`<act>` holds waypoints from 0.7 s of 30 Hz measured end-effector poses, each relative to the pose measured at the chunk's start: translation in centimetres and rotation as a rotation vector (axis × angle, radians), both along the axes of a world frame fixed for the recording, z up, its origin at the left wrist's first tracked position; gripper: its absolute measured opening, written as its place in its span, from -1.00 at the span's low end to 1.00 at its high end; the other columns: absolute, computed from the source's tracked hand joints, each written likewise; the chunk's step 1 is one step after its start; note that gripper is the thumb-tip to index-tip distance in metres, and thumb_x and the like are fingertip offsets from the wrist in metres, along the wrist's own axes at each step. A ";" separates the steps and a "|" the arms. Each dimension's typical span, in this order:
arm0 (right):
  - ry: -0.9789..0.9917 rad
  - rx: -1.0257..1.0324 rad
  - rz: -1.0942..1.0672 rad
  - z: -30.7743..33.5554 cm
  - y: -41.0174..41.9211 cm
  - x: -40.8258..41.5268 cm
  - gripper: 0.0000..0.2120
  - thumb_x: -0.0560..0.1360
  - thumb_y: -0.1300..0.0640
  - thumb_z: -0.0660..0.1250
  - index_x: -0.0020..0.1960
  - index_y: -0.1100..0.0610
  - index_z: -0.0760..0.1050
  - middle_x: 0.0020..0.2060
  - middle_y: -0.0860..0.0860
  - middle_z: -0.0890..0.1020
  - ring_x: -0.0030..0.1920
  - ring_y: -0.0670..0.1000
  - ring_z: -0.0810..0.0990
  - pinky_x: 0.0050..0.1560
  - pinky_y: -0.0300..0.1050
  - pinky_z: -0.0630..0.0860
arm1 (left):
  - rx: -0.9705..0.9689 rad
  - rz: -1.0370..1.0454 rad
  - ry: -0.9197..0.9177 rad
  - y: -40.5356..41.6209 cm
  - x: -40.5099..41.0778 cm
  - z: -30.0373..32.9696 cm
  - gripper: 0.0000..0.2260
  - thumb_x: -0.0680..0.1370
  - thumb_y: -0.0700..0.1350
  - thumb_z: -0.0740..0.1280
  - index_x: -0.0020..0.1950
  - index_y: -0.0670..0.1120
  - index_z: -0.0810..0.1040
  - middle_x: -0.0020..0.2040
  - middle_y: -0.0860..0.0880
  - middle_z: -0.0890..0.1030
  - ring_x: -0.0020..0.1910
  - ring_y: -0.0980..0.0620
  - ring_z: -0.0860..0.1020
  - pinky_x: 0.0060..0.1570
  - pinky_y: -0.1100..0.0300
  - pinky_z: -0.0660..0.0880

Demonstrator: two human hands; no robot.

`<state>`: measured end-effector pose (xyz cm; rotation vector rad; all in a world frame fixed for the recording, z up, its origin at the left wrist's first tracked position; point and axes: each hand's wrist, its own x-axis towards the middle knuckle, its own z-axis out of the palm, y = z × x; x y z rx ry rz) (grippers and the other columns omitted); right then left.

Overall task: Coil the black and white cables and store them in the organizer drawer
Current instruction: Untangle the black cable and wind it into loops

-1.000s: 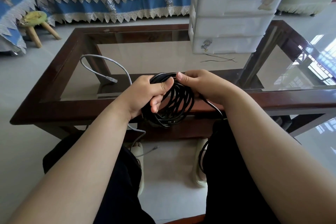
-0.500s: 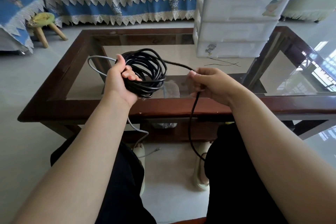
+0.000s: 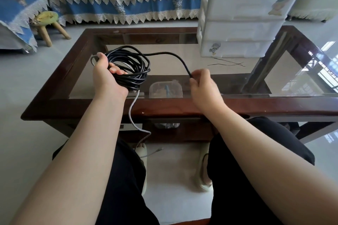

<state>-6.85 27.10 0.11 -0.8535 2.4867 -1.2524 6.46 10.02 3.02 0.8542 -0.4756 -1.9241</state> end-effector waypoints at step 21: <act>0.183 -0.009 0.721 2.3 0.7 0.6 -0.89 0.54 0.14 0.31 -0.02 0.06 0.61 -0.23 -0.26 0.52 -0.14 -0.26 0.52 -0.06 -0.31 0.40 | -0.292 -0.711 -0.580 5.1 -2.9 -1.8 -0.58 0.53 0.18 0.33 -0.37 -0.05 0.36 -0.54 0.04 0.29 -0.56 0.08 0.27 -0.43 0.22 0.31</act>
